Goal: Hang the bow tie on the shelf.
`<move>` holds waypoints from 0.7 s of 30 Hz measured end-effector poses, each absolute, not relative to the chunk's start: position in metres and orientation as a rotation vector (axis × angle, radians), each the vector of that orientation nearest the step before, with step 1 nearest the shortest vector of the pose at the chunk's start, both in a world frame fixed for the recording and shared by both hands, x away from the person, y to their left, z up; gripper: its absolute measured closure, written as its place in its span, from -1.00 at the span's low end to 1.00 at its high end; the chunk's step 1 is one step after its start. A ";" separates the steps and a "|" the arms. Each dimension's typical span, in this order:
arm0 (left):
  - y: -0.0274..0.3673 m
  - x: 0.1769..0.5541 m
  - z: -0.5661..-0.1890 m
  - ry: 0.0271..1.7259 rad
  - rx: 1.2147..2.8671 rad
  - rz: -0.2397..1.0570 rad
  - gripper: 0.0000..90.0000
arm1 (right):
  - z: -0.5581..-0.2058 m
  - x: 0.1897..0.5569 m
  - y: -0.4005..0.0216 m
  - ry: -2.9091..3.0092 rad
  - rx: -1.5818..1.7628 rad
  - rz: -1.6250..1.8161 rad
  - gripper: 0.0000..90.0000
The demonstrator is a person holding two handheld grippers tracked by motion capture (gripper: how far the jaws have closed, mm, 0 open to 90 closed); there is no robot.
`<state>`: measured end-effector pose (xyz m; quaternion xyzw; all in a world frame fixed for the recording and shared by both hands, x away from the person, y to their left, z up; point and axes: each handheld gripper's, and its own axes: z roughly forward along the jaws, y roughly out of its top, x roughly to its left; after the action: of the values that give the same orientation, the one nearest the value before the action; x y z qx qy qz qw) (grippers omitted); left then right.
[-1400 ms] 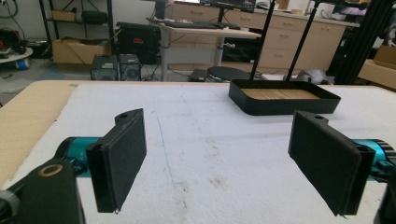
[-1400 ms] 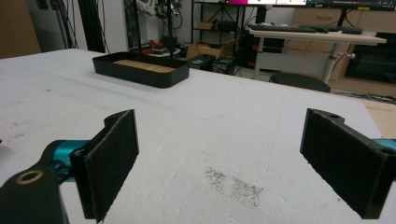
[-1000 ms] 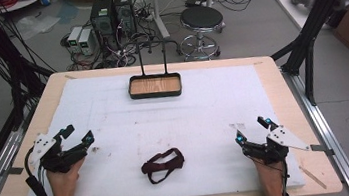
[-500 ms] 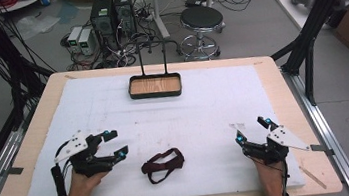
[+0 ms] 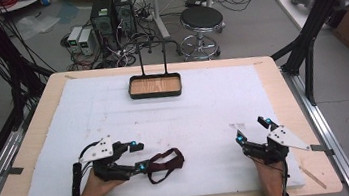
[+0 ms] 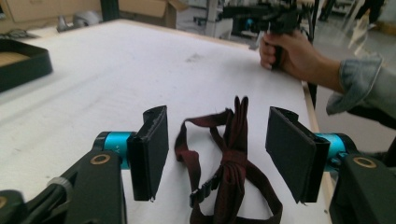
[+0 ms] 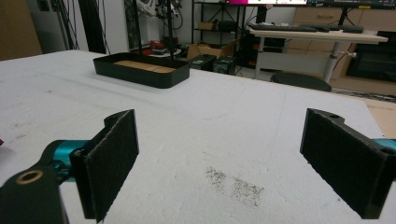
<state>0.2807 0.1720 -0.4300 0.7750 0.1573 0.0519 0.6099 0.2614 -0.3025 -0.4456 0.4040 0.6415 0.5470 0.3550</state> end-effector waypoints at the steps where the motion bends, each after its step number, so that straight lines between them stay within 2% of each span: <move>1: 0.172 0.281 -0.430 0.363 1.789 0.120 -0.12 | -0.446 0.261 -0.302 1.658 1.044 1.413 -0.77; 10: 0.160 0.281 -0.436 0.322 1.893 0.047 0.05 | -0.446 0.261 -0.303 1.658 1.044 1.414 -0.77; 21: 0.148 0.282 -0.436 0.326 2.010 0.062 0.07 | -0.446 0.262 -0.303 1.656 1.040 1.416 -0.77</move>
<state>0.2819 0.1482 -0.4360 0.8401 0.1361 0.0258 0.5244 0.2616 -0.3032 -0.4457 0.4026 0.6412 0.5481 0.3556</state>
